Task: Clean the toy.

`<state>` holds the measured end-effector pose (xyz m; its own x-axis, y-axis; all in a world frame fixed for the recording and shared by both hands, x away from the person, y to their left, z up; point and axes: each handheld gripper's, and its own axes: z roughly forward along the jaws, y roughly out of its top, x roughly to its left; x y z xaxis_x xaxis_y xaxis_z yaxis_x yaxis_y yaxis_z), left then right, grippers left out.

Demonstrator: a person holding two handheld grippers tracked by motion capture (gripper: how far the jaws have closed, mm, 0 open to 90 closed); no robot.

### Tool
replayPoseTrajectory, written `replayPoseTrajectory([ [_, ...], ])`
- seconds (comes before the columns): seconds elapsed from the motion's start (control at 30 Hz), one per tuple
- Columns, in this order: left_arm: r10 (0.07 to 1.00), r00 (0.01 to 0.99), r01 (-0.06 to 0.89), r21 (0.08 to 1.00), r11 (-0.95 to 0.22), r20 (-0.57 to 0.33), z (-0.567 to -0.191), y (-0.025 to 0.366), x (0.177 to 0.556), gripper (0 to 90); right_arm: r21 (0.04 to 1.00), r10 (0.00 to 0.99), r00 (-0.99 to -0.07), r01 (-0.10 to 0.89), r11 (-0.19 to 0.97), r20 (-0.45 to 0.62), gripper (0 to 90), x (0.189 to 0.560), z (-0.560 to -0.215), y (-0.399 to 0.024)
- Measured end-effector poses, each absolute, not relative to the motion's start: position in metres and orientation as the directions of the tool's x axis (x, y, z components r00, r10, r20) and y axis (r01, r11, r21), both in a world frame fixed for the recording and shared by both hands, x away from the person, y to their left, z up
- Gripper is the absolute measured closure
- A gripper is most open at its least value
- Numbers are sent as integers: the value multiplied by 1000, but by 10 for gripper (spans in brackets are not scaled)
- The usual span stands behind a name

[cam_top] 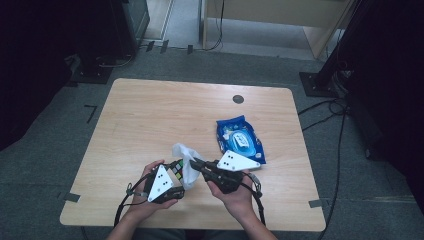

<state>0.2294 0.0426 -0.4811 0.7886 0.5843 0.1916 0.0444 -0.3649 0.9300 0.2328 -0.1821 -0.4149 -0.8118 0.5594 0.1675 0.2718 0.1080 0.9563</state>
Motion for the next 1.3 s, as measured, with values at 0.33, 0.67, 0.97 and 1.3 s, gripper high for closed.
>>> replayPoseTrajectory([
  [0.33,573,796,19,938,-345,195,-477,44,226,341,947,593,-780,309,88,200,881,238,-432,-181],
  [0.67,591,786,22,947,-319,181,-472,50,227,341,898,732,-668,395,194,136,879,261,-473,-196],
  [0.97,597,781,52,934,-353,182,-481,49,232,341,941,688,-701,328,79,186,879,252,-437,-208],
  [1.3,569,798,31,930,-367,198,-481,37,225,341,947,569,-793,313,70,219,878,236,-430,-183],
])
